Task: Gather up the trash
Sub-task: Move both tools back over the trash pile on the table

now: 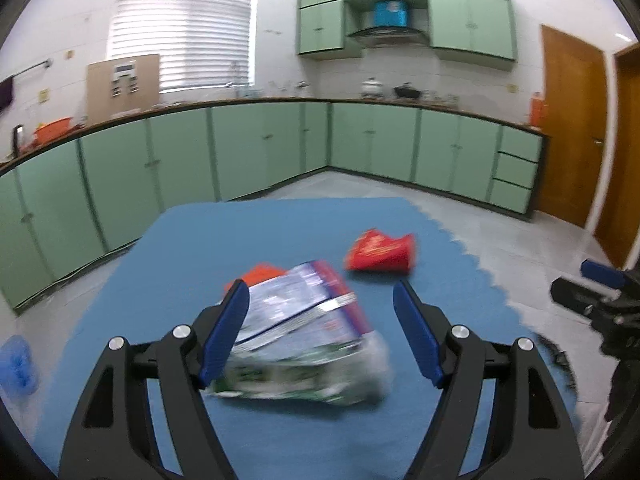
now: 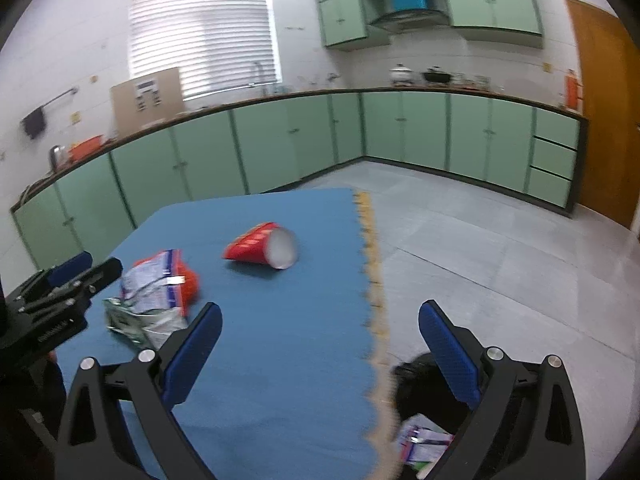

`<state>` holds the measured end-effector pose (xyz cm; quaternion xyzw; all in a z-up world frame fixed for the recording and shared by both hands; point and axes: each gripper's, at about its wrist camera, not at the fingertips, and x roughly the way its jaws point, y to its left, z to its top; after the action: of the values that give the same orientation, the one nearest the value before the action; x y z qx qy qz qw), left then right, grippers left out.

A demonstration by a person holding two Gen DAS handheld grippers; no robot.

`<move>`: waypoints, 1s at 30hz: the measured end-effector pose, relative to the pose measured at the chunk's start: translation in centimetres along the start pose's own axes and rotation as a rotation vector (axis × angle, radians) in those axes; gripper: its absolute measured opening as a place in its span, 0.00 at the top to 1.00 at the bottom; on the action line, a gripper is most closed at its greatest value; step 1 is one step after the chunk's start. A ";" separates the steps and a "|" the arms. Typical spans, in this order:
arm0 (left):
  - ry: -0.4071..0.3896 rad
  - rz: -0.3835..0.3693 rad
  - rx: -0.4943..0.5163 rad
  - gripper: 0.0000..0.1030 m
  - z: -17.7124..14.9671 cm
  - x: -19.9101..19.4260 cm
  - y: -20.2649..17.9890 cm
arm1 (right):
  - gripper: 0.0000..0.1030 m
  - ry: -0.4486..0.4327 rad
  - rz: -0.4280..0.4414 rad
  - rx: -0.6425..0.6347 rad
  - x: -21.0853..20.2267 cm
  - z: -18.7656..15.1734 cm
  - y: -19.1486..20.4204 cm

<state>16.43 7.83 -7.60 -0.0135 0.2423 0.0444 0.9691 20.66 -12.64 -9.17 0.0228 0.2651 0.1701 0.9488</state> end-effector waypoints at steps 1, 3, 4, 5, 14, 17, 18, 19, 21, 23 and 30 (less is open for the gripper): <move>0.008 0.013 -0.006 0.30 -0.2 0.0 0.8 | 0.06 0.003 0.010 -0.007 0.3 0.0 0.6; 0.034 0.045 -0.025 0.30 -0.8 0.2 2.7 | 0.06 0.010 0.030 -0.023 0.9 -0.1 1.9; 0.043 0.057 -0.034 0.30 -1.1 0.3 3.5 | 0.06 0.015 0.036 -0.028 1.1 -0.1 2.3; 0.048 0.066 -0.042 0.30 -1.2 0.4 4.2 | 0.06 0.022 0.042 -0.035 1.3 -0.2 2.7; 0.114 0.103 -0.105 0.29 -2.6 1.9 8.2 | 0.06 0.044 0.041 -0.065 2.2 -0.7 4.5; 0.121 0.098 -0.114 0.29 -3.0 2.2 8.5 | 0.06 0.051 0.036 -0.066 2.5 -0.7 4.6; 0.122 0.096 -0.113 0.29 -3.0 2.4 8.3 | 0.06 0.055 0.035 -0.066 2.5 -0.7 4.5; 0.124 0.094 -0.109 0.29 -3.0 2.5 8.3 | 0.06 0.058 0.034 -0.068 2.6 -0.8 4.7; 0.133 0.084 -0.106 0.29 -3.1 2.7 8.2 | 0.06 0.061 0.034 -0.073 2.7 -1.0 4.9; 0.139 0.075 -0.105 0.29 -3.2 2.9 8.0 | 0.06 0.062 0.034 -0.076 2.7 -1.0 5.0; 0.168 0.035 -0.119 0.30 -3.8 3.1 7.8 | 0.06 0.086 0.045 -0.081 3.2 -1.5 5.1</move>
<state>16.68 15.68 -12.50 -0.0706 0.3197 0.0746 0.9420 20.91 -6.79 -11.34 -0.0169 0.2979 0.2028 0.9326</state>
